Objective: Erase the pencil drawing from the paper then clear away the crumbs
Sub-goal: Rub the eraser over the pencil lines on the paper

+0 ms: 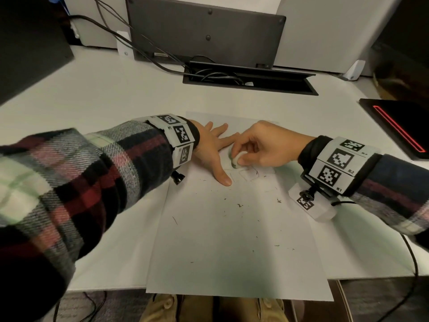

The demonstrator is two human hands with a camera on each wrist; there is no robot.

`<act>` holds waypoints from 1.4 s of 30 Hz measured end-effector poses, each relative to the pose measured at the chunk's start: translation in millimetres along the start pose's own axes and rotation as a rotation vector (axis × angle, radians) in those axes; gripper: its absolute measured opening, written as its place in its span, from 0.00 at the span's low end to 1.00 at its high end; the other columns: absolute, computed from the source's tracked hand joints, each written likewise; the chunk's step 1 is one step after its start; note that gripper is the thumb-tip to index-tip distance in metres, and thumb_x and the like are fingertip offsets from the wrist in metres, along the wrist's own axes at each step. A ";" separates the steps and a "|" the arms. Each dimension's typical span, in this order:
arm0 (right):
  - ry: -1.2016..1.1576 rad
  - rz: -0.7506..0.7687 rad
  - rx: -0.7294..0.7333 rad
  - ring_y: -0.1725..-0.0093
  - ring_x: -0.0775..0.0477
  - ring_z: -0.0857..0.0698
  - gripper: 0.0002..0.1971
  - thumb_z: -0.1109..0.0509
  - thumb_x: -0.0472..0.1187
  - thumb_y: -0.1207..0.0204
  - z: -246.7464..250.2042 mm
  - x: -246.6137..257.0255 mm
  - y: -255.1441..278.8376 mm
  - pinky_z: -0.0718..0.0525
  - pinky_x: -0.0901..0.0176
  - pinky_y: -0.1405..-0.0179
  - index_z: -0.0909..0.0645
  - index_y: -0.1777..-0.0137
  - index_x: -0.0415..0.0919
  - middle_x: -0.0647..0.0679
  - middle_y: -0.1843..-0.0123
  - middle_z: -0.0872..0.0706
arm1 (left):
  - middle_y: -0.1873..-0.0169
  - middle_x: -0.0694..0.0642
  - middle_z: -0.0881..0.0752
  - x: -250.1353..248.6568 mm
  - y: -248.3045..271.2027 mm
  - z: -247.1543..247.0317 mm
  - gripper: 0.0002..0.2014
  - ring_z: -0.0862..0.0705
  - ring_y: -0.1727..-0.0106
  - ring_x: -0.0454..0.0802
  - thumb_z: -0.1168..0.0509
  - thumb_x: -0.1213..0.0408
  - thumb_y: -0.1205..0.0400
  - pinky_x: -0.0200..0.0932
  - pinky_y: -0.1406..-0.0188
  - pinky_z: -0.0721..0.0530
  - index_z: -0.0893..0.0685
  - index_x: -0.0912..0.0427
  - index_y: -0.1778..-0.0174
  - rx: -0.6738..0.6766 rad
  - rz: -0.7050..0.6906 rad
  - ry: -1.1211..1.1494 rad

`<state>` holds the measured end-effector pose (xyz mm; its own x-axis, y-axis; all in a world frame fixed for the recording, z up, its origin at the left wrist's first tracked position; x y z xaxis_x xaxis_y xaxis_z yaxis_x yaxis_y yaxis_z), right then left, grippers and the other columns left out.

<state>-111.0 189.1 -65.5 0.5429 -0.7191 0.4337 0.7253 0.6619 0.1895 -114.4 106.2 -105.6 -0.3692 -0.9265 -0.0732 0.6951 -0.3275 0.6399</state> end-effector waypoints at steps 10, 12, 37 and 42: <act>0.026 -0.009 -0.013 0.70 0.66 0.22 0.06 0.26 0.38 0.28 5.1 -1.8 -4.1 0.27 0.78 0.69 0.12 0.51 0.42 0.52 0.67 0.16 | 0.22 0.45 0.74 0.4 0.3 0.4 0.59 0.73 0.21 0.54 0.32 0.31 0.36 0.64 0.23 0.61 0.70 0.36 0.23 -0.001 0.007 0.000; 0.036 -0.014 -0.021 0.70 0.67 0.22 0.06 0.26 0.38 0.28 6.7 -1.2 -6.1 0.27 0.79 0.68 0.12 0.52 0.42 0.54 0.68 0.16 | 0.22 0.46 0.74 0.2 -0.4 0.5 0.59 0.73 0.21 0.54 0.32 0.32 0.36 0.64 0.23 0.61 0.70 0.36 0.23 -0.003 0.006 0.004; -0.034 -0.013 0.012 0.72 0.63 0.22 0.04 0.25 0.38 0.28 -6.1 14.0 -10.1 0.25 0.74 0.68 0.13 0.54 0.42 0.47 0.62 0.12 | 0.21 0.46 0.73 8.6 12.1 -8.8 0.57 0.71 0.20 0.47 0.33 0.32 0.34 0.59 0.21 0.61 0.67 0.38 0.21 -0.014 -0.019 0.002; -0.072 -0.033 0.090 0.73 0.60 0.26 0.05 0.24 0.39 0.29 -13.1 14.5 -4.8 0.26 0.69 0.69 0.12 0.54 0.42 0.40 0.60 0.12 | 0.22 0.45 0.73 9.1 12.0 -9.3 0.58 0.72 0.20 0.48 0.32 0.33 0.34 0.60 0.22 0.63 0.69 0.38 0.22 -0.005 -0.010 0.014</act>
<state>-101.0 172.6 -71.6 0.4854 -0.7257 0.4877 0.6994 0.6570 0.2815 -103.7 92.2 -105.7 -0.3676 -0.9256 -0.0907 0.6941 -0.3379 0.6356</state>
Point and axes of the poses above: each hand's wrist, its own y-axis away from the middle knuckle, its own z-axis out of the back of the hand, x = y × z, the point moved 8 cm from there along -y, towards the middle knuckle
